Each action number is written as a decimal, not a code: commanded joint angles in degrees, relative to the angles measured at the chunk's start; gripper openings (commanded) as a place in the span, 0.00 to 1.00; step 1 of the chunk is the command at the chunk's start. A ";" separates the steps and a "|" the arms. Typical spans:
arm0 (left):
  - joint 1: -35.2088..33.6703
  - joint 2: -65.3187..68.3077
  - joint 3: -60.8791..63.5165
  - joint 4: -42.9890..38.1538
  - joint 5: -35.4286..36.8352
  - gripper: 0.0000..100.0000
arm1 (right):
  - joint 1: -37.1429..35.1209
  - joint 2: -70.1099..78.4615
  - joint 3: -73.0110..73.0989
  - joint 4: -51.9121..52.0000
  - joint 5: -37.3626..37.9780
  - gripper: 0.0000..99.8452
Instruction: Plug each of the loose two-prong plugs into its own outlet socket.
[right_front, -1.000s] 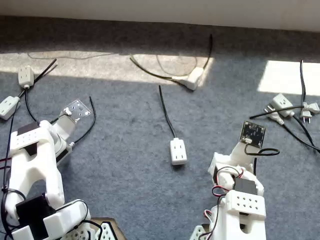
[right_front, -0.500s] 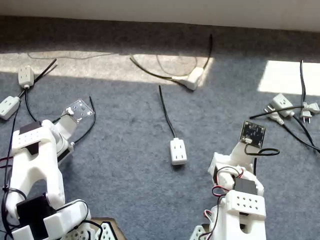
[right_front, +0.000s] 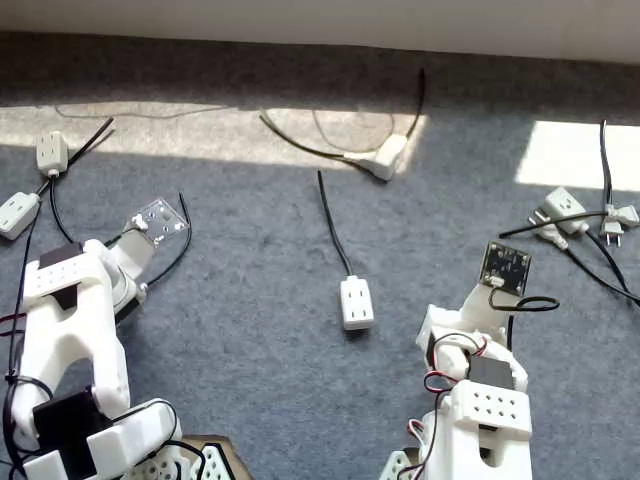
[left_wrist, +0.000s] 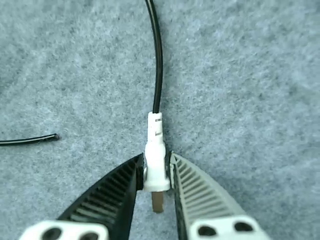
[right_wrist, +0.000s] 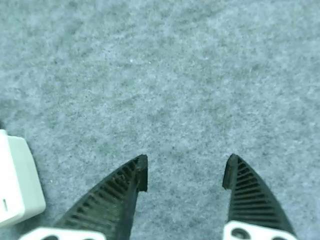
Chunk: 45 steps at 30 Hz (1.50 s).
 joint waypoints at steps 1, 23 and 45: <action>1.80 -0.92 -0.13 0.44 -0.70 0.03 | 0.04 -0.84 -0.13 -1.19 -0.62 0.25; 36.35 -38.73 -8.31 5.45 63.21 0.03 | 0.04 -0.84 -0.22 -1.19 -0.62 0.25; 20.53 -39.60 -2.86 -5.27 47.82 0.03 | 0.13 -0.84 -0.22 -1.19 -0.35 0.25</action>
